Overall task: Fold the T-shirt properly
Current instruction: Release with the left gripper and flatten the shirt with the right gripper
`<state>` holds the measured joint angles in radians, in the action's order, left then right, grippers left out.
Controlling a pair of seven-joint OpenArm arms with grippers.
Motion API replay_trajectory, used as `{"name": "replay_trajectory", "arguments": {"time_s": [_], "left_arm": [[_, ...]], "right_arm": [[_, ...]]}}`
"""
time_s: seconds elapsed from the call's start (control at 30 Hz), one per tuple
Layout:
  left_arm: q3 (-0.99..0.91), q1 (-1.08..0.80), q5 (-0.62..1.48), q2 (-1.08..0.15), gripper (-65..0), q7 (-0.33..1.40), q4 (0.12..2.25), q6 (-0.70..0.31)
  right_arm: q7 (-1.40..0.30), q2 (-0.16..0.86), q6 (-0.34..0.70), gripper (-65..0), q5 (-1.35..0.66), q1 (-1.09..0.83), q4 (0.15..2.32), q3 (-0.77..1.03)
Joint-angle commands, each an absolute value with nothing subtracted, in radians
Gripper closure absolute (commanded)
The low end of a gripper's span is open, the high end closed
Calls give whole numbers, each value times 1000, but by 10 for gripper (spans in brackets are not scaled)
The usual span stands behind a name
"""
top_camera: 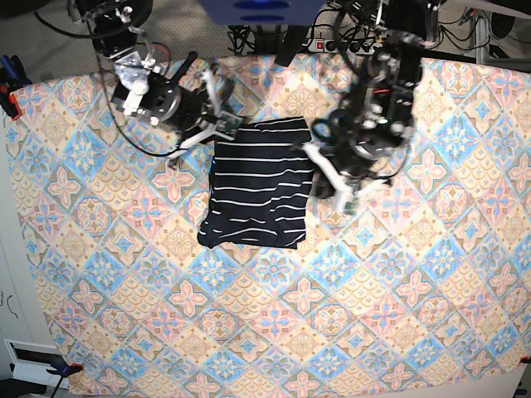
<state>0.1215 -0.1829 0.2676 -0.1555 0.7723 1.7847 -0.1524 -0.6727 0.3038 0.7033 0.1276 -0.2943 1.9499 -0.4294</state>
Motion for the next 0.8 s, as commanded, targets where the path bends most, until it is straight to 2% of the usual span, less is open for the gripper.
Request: {"name": "replay_trajectory", "arguments": {"time_s": [0.0, 0.13, 0.27, 0.5, 0.77], "left_arm": [[53, -182, 306, -156, 0, 746, 1819, -147], [-166, -231, 398, -148, 0, 746, 1840, -147], [-275, -277, 493, -148, 0, 746, 1839, -147], [-334, -328, 522, -148, 0, 748, 1837, -147], [-334, -348, 522, -114, 0, 748, 1839, -147]], "right_arm": [[-648, 291, 698, -2, 113, -286, 1974, -444], [-651, 229, 698, -2, 113, -257, 1972, -513], [-651, 165, 698, -2, 113, -225, 1966, -572], [-651, 36, 698, -2, 111, -179, 1856, -581], [-645, -51, 698, -2, 111, -82, 1672, -547]]}}
